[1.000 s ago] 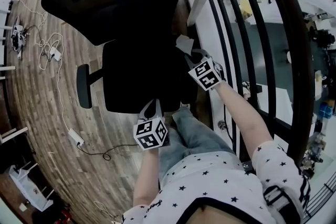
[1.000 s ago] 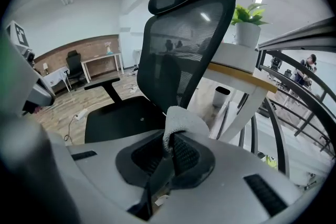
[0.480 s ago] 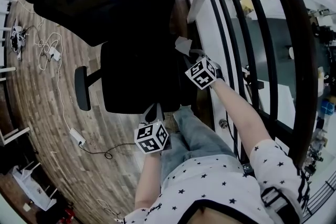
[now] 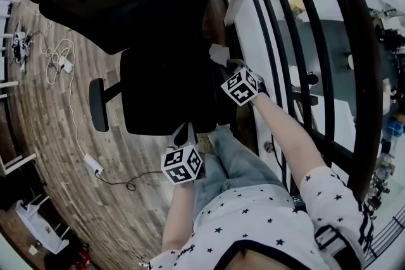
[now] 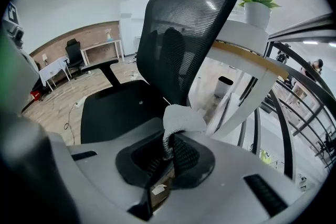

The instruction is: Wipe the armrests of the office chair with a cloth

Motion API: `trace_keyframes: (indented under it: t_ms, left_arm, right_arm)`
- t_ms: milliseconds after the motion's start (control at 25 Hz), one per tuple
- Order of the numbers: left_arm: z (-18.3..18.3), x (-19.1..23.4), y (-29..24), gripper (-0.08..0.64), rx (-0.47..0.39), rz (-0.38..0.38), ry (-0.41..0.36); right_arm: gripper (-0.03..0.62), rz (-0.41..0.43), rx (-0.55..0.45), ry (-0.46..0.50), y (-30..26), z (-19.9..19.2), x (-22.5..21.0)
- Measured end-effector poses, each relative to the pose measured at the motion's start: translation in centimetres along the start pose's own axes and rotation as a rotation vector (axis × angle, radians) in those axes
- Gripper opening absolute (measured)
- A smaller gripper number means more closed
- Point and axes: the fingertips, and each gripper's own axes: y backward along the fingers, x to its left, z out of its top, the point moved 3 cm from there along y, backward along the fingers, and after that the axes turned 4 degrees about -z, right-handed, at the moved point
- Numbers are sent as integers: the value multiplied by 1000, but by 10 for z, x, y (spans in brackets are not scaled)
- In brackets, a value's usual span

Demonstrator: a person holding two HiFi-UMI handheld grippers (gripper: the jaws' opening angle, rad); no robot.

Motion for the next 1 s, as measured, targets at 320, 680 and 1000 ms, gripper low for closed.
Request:
trace_keyframes:
  t_ms: [320,680,1000]
  left_arm:
    - [-3,-7,10,6,-11,-16,-11]
    - [-15,-5,20,6,-11,-20,-18]
    - [-18,-10,27,6,-19,-37,-30]
  right_arm:
    - [31,-1,13,7,8,-1,10]
    - [30,9,20,12,13,-10,26]
    - [29,18,41,12,21,-17,37]
